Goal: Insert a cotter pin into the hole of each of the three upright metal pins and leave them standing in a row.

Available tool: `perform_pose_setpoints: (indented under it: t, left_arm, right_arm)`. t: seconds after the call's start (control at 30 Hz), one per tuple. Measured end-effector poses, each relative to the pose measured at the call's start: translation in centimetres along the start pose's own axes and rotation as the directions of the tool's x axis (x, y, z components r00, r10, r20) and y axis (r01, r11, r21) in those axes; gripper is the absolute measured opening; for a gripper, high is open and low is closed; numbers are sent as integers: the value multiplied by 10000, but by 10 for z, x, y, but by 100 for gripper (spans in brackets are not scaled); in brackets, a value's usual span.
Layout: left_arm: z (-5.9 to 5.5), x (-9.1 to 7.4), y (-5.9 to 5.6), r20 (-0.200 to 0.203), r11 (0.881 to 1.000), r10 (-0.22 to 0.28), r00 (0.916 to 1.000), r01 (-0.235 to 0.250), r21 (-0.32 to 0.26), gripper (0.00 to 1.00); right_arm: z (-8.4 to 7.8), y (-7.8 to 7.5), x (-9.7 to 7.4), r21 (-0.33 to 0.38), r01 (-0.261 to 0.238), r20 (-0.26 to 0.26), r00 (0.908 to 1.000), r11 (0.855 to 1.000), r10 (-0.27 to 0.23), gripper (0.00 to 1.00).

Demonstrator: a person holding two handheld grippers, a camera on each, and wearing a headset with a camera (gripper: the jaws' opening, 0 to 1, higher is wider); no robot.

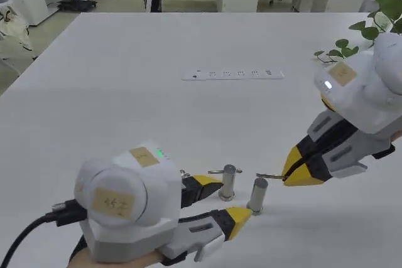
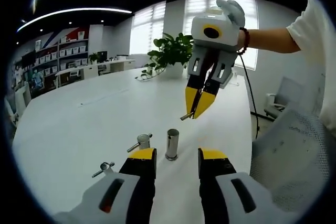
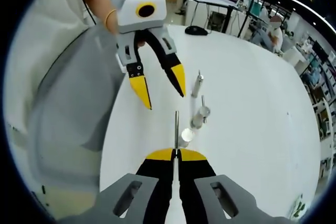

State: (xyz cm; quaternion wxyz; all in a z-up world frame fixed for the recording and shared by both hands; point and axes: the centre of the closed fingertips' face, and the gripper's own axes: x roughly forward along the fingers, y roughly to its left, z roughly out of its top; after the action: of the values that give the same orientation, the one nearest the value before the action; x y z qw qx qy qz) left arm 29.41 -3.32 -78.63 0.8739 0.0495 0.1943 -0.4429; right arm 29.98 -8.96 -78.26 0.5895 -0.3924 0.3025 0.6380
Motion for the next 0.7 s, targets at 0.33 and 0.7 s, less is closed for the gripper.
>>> perform_pose_setpoints:
  t: [0.33, 0.7]
  left_arm:
    - [-10, 22, 0, -264, 9993, 367, 9990, -369, -91, 30]
    - [-21, 44, 4, -519, 9966, 740, 9959, -758, -329, 27]
  right_arm:
    - [-18, -1, 2, 76, -8, -449, 9990, 10000, 11, 2]
    - [-37, -4, 7, 139, -4, -893, 9960, 9999, 16, 2]
